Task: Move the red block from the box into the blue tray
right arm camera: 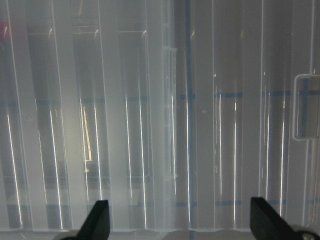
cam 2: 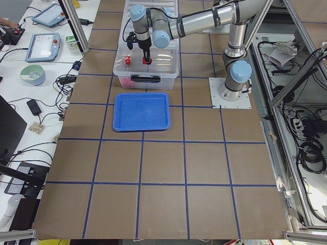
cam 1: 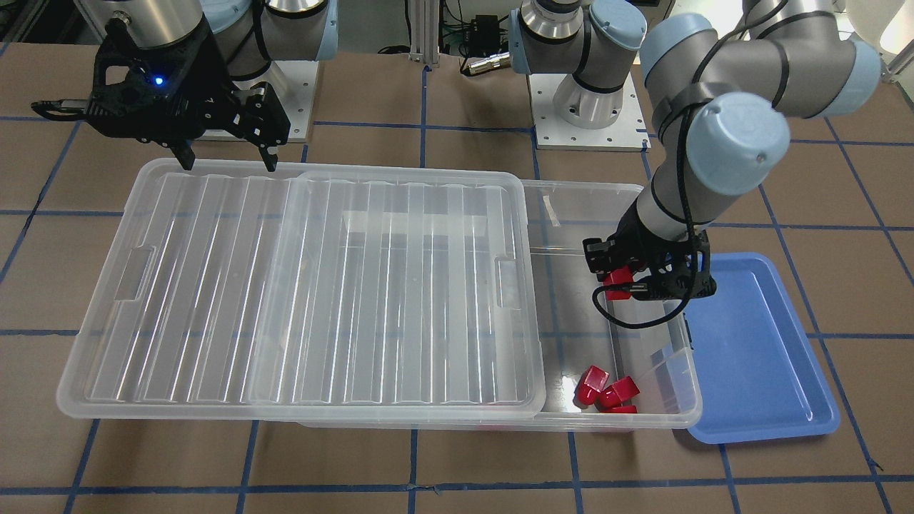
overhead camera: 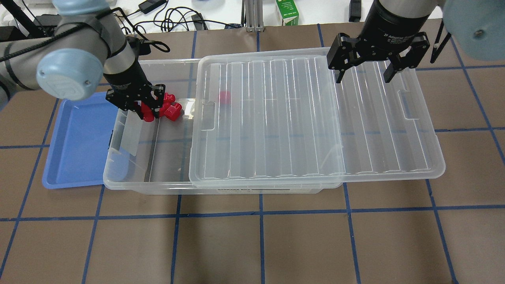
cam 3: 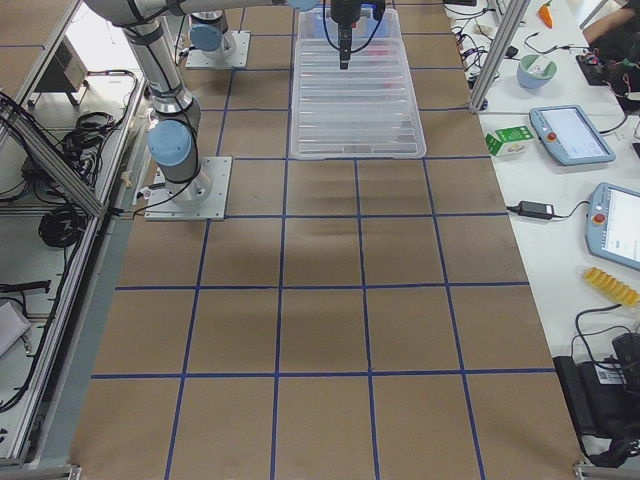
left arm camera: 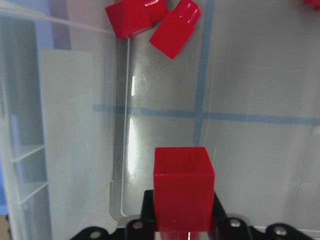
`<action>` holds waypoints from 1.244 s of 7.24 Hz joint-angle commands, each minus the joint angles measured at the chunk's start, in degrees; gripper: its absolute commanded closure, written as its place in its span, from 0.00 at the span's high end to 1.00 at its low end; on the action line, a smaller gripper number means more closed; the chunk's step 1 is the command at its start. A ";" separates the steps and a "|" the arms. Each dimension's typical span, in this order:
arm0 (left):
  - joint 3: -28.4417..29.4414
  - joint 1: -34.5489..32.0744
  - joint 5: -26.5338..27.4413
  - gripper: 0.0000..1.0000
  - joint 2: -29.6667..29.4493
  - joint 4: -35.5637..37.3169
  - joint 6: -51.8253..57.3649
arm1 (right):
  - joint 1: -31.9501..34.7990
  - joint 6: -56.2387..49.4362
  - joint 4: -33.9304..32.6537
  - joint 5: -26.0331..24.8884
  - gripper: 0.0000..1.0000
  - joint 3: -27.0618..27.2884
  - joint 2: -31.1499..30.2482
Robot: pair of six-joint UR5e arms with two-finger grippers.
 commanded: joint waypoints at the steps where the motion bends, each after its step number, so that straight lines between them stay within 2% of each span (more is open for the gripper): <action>1: 4.01 5.76 2.62 0.00 1.98 -3.89 8.58 | -0.05 0.09 0.00 -0.18 1.00 0.09 -0.02; 2: 2.97 11.63 2.38 0.00 1.81 -3.37 17.69 | -0.14 0.09 0.09 -0.10 1.00 0.09 0.06; 4: 2.61 23.94 1.33 0.00 -1.07 -2.41 24.77 | 0.04 0.18 0.00 -0.18 1.00 0.09 0.33; 5: 1.65 26.78 -3.98 0.00 -4.83 0.65 29.25 | 0.04 0.09 0.09 -0.18 1.00 0.09 0.15; 7: -1.59 28.21 -5.18 0.00 -11.26 13.98 30.61 | 0.12 0.00 0.44 -0.01 1.00 0.09 -0.02; 8: -3.96 28.21 -5.35 0.00 -12.42 14.82 30.52 | 0.04 0.00 0.36 -0.01 1.00 0.09 -0.02; 9: -6.85 28.13 -4.92 0.00 -12.69 19.35 30.61 | 0.12 0.09 0.18 -0.01 1.00 0.09 0.06</action>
